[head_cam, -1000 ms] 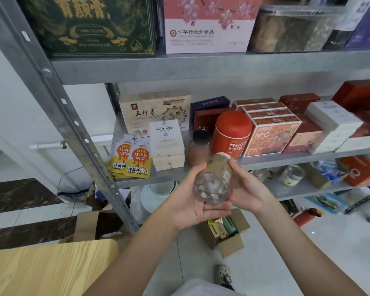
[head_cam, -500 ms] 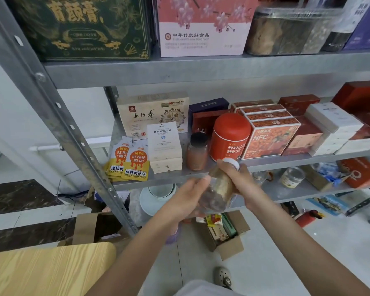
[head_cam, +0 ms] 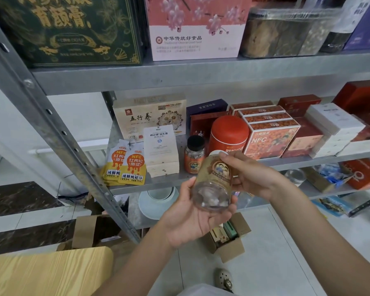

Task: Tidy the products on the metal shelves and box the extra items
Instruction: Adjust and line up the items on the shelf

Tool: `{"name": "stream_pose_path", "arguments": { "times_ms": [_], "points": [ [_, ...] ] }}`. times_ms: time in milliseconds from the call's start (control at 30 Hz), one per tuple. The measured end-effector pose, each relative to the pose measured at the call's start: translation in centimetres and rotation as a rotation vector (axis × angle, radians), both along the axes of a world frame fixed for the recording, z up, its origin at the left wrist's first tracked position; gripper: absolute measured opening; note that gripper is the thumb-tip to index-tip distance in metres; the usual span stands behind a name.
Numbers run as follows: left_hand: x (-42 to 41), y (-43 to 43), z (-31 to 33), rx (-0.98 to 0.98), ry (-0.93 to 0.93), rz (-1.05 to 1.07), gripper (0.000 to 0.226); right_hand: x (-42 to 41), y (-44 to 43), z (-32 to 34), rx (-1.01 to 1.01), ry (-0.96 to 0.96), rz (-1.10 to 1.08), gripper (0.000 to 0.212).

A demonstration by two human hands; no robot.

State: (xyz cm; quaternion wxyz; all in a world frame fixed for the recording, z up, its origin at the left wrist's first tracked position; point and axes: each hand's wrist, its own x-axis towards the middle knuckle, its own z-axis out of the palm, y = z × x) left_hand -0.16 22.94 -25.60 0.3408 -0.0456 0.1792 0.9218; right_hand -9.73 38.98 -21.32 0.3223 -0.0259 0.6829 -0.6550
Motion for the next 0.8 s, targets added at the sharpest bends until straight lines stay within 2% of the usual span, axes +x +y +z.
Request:
{"name": "stream_pose_path", "arguments": {
  "times_ms": [67, 167, 233, 333, 400, 533, 667, 733, 800],
  "points": [
    [-0.3, -0.1, -0.2, -0.192, 0.076, 0.014, 0.067, -0.1, -0.1, -0.1, -0.013, 0.064, -0.047, 0.063],
    [-0.9, -0.6, -0.7, -0.837, 0.253, 0.142, 0.064, -0.1, -0.1, -0.2, 0.005, 0.312, -0.083, 0.059],
    [-1.1, -0.9, -1.2, -1.147, 0.444, 0.213, 0.063, 0.1, -0.2, 0.0, 0.020, 0.465, -0.028, 0.052],
    [-1.5, -1.2, -2.2, -1.272, 0.625, 0.268, 0.052, 0.3, -0.6, 0.5, 0.048, 0.596, 0.137, 0.052],
    [-1.7, -1.4, -2.8, -1.339, 0.699, 0.299, 0.053, 0.2, -0.7, 0.7, 0.102, 0.650, 0.209, 0.055],
    [-2.2, -2.2, -3.5, -1.585, 0.799, 0.277, 0.056, -0.2, -0.4, 0.8, 0.215, 0.732, 0.215, 0.067],
    [-3.7, -4.0, -2.8, -1.955, 0.974, 0.383, 0.083, -1.6, -0.7, 1.9, 0.155, 0.750, 0.084, 0.063],
    [-5.3, -5.5, -1.9, -2.179, 1.004, 0.492, 0.088, -3.1, -1.6, 2.5, 0.099, 0.814, -0.061, 0.062],
    [-7.1, -7.1, -1.3, -2.423, 1.037, 0.510, 0.090, -4.9, -2.8, 2.6, 0.131, 0.924, -0.173, 0.065]
  ]
}}
